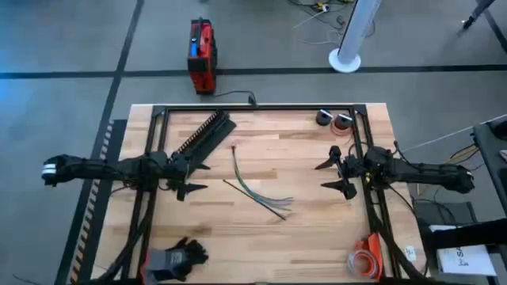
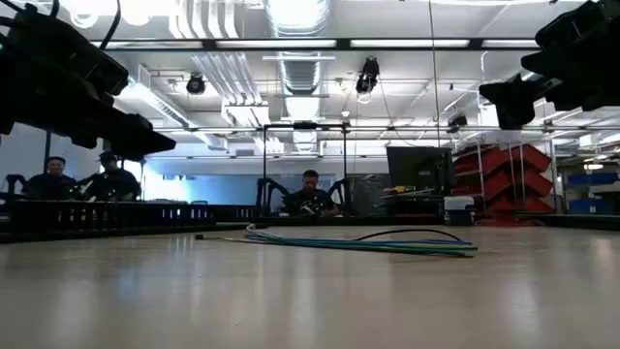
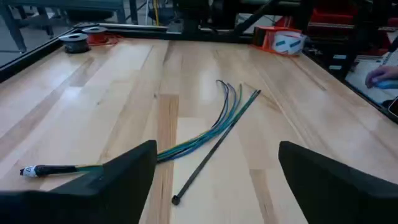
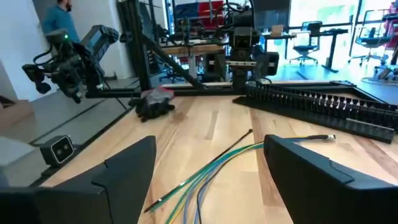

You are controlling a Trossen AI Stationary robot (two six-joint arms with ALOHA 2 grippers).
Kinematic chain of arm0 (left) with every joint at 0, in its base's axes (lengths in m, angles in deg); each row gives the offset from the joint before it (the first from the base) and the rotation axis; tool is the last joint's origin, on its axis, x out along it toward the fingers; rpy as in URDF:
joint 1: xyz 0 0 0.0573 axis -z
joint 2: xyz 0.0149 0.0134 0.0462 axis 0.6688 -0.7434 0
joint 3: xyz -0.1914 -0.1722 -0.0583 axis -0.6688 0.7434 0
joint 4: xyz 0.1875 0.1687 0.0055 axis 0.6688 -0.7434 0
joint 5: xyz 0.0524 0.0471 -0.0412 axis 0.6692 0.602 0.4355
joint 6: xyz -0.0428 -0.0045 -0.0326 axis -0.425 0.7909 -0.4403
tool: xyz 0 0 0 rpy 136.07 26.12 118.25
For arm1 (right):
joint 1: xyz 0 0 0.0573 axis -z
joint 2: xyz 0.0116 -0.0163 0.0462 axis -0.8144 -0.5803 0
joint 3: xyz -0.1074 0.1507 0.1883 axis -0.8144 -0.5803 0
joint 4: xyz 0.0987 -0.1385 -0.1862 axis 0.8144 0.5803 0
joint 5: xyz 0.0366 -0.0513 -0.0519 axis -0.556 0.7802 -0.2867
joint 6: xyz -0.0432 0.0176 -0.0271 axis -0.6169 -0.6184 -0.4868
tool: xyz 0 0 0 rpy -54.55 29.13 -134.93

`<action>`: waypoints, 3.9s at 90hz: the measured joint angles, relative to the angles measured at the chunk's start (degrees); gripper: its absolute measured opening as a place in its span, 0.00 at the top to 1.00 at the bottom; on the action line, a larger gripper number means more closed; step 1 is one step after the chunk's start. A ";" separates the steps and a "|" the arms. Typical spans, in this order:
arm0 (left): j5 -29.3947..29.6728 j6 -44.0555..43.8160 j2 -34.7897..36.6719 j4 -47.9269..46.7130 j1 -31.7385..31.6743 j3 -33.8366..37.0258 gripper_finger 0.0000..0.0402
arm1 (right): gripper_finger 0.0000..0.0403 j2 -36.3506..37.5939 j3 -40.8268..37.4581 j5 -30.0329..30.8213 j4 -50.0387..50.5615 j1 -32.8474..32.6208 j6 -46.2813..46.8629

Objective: Ziptie cables

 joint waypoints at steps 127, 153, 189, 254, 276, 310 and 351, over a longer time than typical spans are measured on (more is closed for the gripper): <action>0.01 0.00 -0.01 -0.01 0.01 -0.01 0.20 | 0.24 -0.01 0.00 -0.01 -0.01 0.01 0.00; 0.01 0.00 -0.01 0.00 0.01 -0.02 0.20 | 0.26 -0.02 0.00 -0.01 -0.01 0.00 0.00; 0.01 0.03 -0.01 0.00 0.01 -0.01 0.20 | 0.30 -0.02 0.00 5.95 -2.71 0.02 -1.34; 1.50 -17.67 -4.27 33.41 0.73 -0.02 0.20 | 0.24 -6.50 -0.01 5.94 -34.61 -0.01 1.17; 15.00 -15.22 -13.53 41.25 0.83 0.00 0.20 | 0.25 -12.81 -0.02 10.66 -48.54 -0.03 -1.87; 35.57 -11.17 -19.53 42.49 0.80 -1.75 0.20 | 0.31 -31.35 9.16 21.04 -30.18 -0.11 1.87; 36.17 -8.78 -22.36 41.54 0.75 -9.47 0.20 | 0.34 -70.11 34.35 27.05 -23.88 0.04 9.72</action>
